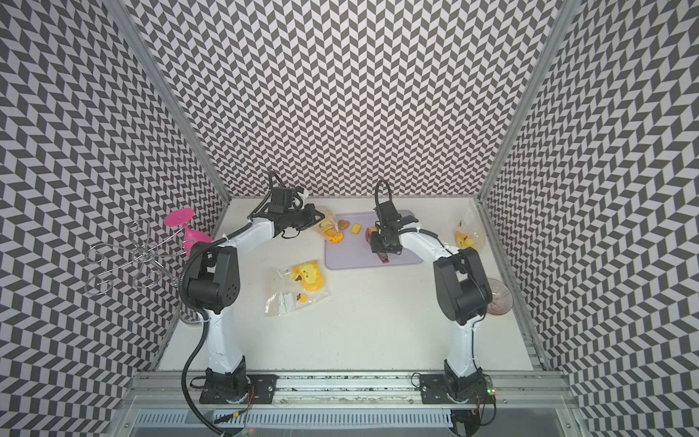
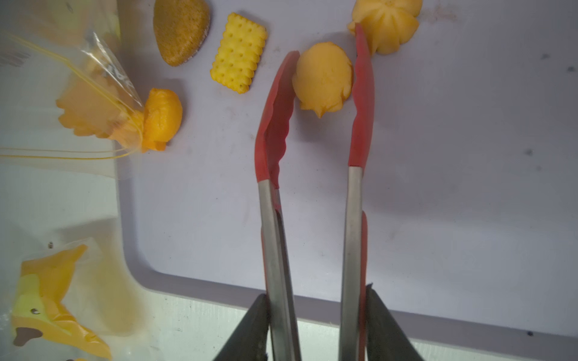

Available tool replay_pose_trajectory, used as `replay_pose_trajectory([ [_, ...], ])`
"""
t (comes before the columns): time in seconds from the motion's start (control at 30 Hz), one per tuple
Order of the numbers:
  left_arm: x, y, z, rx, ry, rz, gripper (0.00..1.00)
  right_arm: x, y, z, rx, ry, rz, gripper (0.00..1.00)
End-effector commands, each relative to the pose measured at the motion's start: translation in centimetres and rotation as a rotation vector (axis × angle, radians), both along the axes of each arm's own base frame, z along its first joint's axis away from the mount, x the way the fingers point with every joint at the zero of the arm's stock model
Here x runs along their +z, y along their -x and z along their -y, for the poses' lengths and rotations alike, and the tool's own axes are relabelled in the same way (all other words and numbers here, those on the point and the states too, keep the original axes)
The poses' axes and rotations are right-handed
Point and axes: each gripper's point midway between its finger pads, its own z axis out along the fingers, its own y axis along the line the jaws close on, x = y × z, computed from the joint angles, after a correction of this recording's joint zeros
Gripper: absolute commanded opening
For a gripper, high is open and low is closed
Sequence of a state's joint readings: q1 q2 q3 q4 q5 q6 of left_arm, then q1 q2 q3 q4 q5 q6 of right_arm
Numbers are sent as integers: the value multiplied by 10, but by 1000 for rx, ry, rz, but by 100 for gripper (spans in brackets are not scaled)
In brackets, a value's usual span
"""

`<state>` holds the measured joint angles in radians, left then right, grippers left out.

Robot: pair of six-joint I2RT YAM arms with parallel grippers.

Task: Put the cookies into a resealable bag to prevent moisture
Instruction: Pick up the cookie from the tray, then place the cookie in the ziploc bag.

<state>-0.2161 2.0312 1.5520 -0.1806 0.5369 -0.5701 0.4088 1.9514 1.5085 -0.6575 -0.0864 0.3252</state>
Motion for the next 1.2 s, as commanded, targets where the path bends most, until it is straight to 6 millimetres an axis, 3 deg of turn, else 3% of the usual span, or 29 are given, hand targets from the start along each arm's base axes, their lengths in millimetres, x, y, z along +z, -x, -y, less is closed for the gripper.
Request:
replay_pose_trajectory([
  [0.0,14,-1,-1,-4,11,39,0,15,-12,-2,0,-16,54,40],
  [0.13,14,-1,-2,-4,11,39,0,30,-9,-2,9,-39,94,36],
  [0.27,14,-1,-2,-3,11,39,0,60,-1,-6,45,-98,184,34],
  [0.43,13,-1,-2,-3,12,38,0,95,25,-23,173,-243,288,32],
  [0.6,13,-1,-2,-4,13,37,0,97,46,-32,246,-314,296,31],
  [0.77,12,-1,-1,-4,14,36,0,102,59,-56,356,-415,285,31],
  [1.17,12,-1,0,-10,19,37,0,99,47,-94,422,-468,262,28],
])
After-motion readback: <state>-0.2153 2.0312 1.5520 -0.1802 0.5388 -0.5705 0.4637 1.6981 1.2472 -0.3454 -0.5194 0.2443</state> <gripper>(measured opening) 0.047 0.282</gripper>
